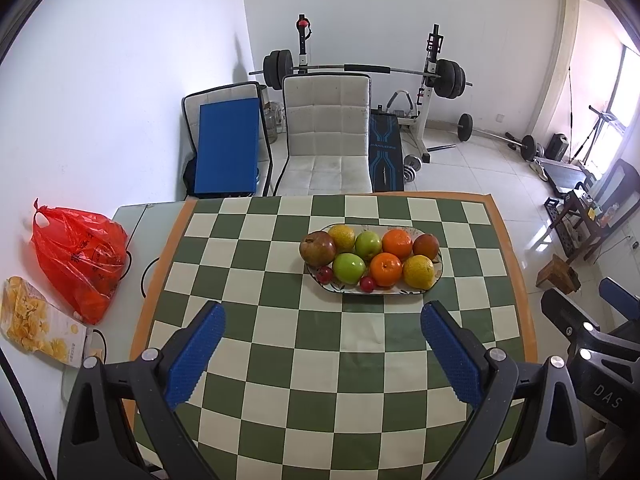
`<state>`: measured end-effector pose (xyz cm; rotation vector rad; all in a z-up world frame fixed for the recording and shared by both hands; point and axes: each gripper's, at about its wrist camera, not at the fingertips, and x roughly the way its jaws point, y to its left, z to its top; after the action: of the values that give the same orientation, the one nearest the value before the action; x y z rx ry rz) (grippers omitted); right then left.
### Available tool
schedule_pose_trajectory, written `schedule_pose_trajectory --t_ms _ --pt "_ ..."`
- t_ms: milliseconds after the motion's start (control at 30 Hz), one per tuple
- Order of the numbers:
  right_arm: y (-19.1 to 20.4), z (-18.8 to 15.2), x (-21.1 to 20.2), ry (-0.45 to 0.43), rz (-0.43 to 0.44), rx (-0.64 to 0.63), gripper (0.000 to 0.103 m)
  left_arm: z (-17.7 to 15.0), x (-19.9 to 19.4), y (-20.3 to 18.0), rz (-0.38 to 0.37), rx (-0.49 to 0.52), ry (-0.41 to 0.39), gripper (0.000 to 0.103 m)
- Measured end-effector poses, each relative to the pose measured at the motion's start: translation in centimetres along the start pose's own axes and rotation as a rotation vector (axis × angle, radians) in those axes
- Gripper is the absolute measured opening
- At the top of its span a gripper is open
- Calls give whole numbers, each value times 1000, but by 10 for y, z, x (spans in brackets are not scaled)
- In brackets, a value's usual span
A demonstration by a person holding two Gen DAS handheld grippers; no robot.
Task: Organize fruits
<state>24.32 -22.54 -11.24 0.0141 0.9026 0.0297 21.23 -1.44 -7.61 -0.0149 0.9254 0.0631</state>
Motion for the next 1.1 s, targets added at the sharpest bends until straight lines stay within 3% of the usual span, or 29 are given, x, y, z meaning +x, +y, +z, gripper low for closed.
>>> schedule_pose_trajectory --t_ms 1100 --pt "-1 3 -21 -18 -1 -1 101 1 -8 -9 -3 6 -12 100"
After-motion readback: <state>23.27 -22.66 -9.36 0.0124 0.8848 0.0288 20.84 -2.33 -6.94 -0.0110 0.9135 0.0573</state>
